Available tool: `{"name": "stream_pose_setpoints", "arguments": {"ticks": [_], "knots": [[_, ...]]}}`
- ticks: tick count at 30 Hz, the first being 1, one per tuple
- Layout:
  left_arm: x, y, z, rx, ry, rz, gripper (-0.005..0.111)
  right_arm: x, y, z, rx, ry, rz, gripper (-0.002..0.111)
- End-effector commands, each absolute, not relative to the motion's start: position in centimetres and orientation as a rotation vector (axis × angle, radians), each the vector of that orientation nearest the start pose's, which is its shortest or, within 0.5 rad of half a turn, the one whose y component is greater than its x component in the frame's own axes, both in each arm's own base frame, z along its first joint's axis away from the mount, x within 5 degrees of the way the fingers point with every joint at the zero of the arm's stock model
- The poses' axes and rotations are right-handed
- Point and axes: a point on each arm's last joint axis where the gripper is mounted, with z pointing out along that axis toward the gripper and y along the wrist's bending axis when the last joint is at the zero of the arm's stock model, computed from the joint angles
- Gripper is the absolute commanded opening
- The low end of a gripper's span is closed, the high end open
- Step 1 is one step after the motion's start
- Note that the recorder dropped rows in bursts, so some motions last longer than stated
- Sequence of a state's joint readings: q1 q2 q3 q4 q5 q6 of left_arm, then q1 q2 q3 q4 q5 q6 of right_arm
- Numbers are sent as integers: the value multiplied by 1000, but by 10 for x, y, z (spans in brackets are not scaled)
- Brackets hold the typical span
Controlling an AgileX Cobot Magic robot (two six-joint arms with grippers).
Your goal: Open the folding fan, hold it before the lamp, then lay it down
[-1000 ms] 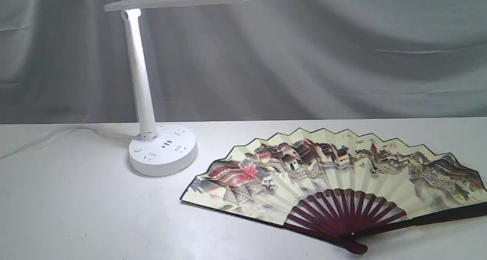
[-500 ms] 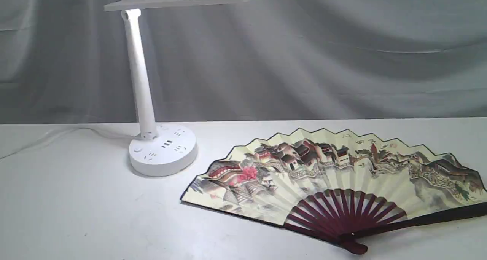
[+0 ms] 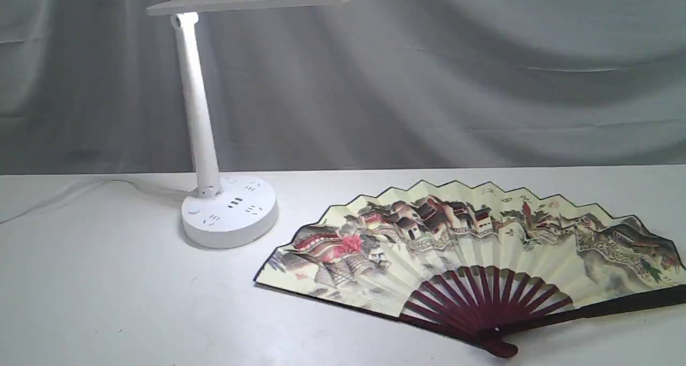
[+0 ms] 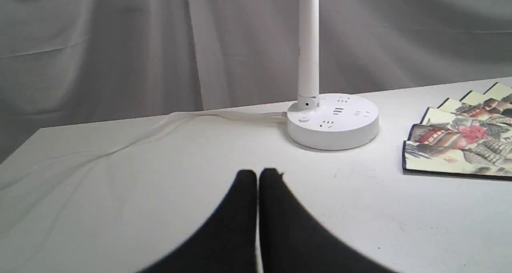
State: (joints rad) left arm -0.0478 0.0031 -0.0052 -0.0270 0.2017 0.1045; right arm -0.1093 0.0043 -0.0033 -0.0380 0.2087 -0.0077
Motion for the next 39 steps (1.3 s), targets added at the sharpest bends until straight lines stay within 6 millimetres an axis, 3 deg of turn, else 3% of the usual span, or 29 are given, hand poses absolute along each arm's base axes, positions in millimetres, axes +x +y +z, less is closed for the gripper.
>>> {"name": "stream_pose_setpoints", "arguments": {"ticks": [1,39], "knots": [[56,-3,194,103,1688,11,0,55,-7,193,69,1706,-128,0],[56,-3,194,103,1688,11,0,55,-10,193,117,1704,-169,0]]}}
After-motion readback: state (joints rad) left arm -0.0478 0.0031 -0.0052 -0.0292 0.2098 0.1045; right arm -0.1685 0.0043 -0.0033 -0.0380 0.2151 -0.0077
